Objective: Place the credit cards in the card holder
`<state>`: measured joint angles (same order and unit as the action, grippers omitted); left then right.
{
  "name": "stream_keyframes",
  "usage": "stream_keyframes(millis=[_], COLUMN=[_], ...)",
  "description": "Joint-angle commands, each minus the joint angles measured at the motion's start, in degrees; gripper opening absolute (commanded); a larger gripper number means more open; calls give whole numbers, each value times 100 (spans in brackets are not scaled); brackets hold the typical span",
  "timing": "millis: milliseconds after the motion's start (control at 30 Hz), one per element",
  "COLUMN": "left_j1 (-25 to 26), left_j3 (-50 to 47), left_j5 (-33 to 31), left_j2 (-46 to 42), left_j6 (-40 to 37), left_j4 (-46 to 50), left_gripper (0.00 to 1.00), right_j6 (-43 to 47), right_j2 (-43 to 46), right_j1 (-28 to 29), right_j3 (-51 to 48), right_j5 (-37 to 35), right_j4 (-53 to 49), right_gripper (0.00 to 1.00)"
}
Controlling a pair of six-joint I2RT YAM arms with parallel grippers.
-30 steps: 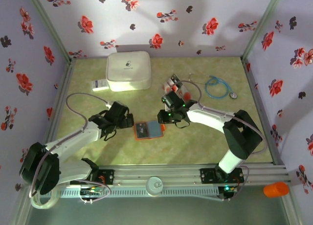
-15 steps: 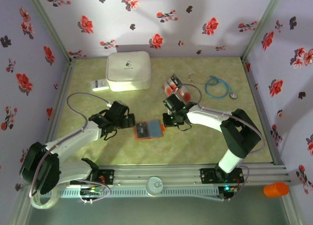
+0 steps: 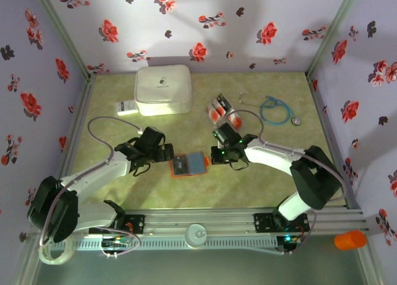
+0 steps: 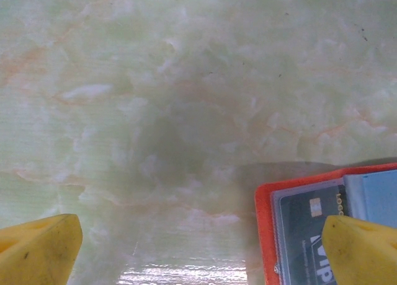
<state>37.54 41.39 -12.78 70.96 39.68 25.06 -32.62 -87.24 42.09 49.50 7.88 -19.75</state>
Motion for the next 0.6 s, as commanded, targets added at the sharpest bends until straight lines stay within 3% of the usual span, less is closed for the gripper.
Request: stream_keyframes(millis=[0,567], left_j1=[103,1369], left_j3=[192,293], left_j5=[117,-163], left_j2=[104,744], left_j6=[30,729], left_j4=[-90,-702], left_gripper=[100,100], right_j6=[-210,55], right_j2=[195,-1420], right_j1=[-30,-222], right_j3=[40,1355], right_j5=[167,1066], right_j4=[192,312], right_gripper=[0,0])
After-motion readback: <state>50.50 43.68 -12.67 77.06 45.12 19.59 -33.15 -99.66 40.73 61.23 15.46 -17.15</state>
